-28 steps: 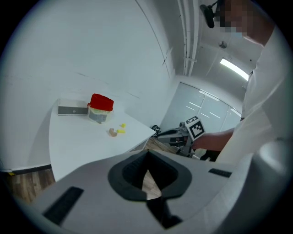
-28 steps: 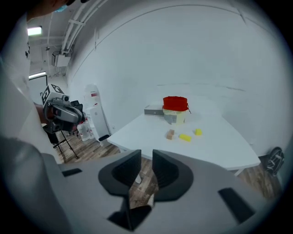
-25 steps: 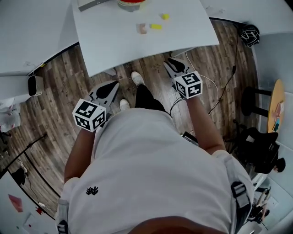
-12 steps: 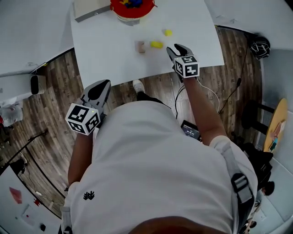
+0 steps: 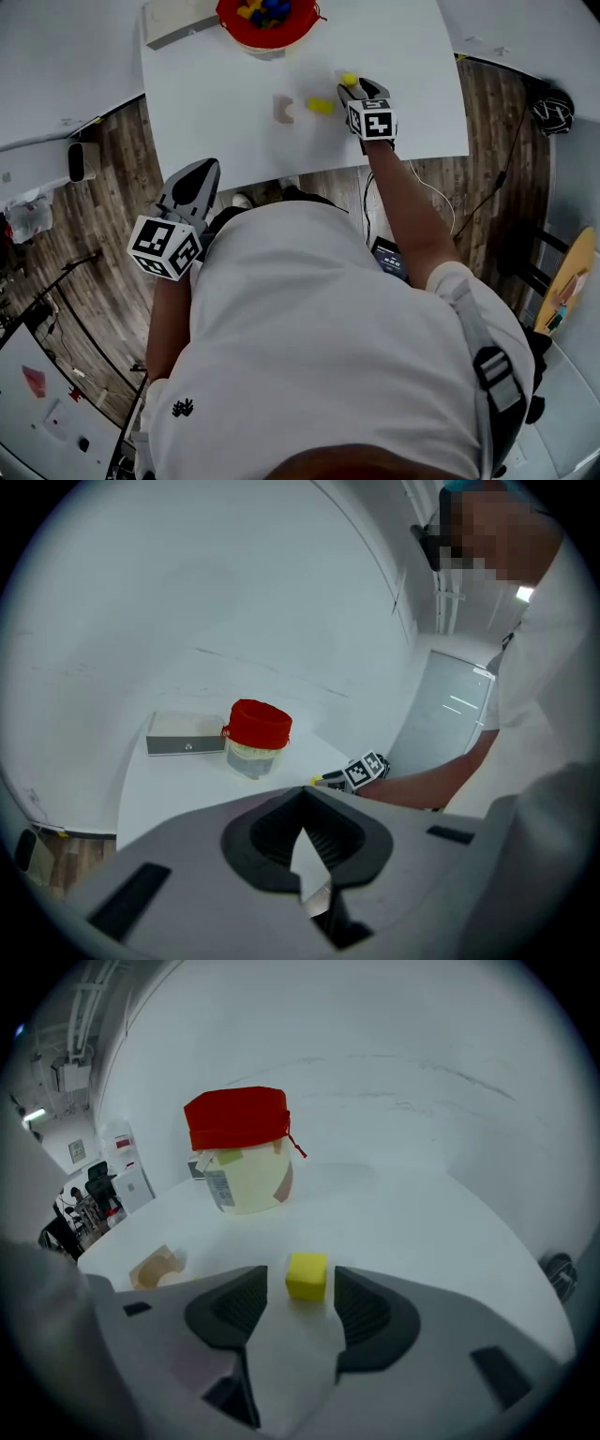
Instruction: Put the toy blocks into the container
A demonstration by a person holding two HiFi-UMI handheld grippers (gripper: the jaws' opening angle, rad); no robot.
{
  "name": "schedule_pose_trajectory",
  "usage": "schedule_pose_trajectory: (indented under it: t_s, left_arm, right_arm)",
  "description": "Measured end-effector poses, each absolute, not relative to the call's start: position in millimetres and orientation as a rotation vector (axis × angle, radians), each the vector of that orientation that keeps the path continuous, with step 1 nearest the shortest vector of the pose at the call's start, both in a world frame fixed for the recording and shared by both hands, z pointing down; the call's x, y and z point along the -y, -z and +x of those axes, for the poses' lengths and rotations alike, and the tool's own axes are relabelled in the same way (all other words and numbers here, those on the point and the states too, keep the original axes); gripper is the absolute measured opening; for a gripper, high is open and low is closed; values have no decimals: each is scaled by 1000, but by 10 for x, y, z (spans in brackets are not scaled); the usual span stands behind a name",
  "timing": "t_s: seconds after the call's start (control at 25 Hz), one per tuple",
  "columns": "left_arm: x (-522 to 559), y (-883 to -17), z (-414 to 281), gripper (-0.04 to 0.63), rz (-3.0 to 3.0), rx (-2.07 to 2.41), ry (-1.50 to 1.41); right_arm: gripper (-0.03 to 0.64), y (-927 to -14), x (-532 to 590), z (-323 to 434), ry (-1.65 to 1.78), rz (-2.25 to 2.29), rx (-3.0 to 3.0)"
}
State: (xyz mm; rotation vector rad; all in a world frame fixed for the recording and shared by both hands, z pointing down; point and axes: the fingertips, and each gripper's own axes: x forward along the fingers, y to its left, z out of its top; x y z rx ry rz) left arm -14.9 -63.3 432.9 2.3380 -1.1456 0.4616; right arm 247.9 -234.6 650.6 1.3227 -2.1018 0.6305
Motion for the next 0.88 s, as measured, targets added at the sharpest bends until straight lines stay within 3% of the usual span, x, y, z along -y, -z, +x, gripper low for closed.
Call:
schedule_pose_trajectory:
  t_s: [0.16, 0.4, 0.88]
  left_arm:
    - [702, -4316, -157, 6, 2328, 1156, -470]
    - [774, -4325, -145, 6, 2327, 1157, -466]
    - [828, -4372, -87, 6, 2342, 1120, -435]
  right_arm:
    - [224, -6552, 2395, 2446, -631, 1318, 2092]
    - [147, -6570, 2407, 2489, -582, 1315, 2068]
    - [143, -6206, 2379, 2433, -437, 1190, 2136]
